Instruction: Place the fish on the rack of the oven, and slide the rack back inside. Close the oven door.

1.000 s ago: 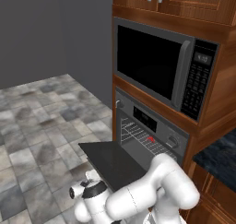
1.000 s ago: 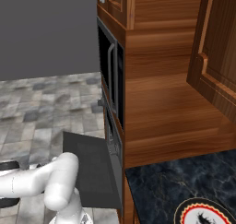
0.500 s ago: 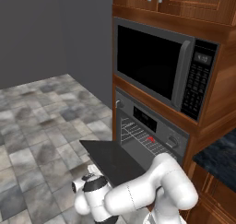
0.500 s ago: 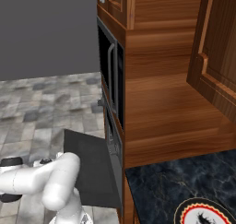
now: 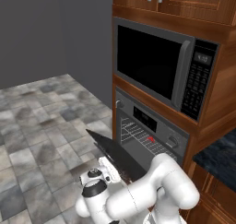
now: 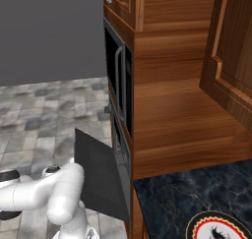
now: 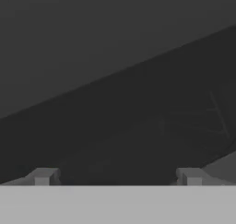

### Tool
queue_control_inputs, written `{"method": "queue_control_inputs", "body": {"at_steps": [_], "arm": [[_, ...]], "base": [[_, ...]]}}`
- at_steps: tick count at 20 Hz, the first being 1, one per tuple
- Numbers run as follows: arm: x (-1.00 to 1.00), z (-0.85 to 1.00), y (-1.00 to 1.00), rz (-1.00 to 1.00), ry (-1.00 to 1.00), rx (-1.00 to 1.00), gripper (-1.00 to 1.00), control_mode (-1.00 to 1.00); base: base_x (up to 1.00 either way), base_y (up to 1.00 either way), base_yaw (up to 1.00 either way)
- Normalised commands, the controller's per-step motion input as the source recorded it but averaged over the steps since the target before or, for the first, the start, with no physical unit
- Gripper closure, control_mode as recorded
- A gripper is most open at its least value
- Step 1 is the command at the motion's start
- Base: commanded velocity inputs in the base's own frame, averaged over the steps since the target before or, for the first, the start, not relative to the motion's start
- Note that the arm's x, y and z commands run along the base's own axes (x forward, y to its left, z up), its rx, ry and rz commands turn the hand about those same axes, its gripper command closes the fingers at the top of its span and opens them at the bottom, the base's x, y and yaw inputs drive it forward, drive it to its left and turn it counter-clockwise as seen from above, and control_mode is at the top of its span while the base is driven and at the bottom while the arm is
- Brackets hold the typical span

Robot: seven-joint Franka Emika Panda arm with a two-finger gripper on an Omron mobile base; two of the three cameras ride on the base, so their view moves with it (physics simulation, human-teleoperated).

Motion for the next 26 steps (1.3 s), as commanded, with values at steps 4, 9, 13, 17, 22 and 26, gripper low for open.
{"method": "queue_control_inputs", "body": {"at_steps": [4,9,13,17,22,26], "arm": [[-0.12,0.30,-1.00,-0.29,-0.09,-0.19,-1.00,-1.00],[-0.04,0.50,-1.00,-0.27,-0.05,-0.16,-1.00,-1.00],[0.14,0.88,-1.00,-0.19,-0.04,-0.19,-1.00,-1.00],[0.37,0.91,-1.00,-0.13,-0.05,-0.15,-1.00,-1.00],[0.45,0.72,-1.00,-0.03,-0.01,-0.03,-1.00,-1.00],[0.47,0.32,-1.00,0.01,0.01,0.01,-1.00,-1.00]], "base": [[0.00,0.00,0.00],[0.00,0.00,0.00],[0.00,0.00,0.00],[0.00,0.00,0.00],[0.00,0.00,0.00],[0.00,0.00,0.00]]}}
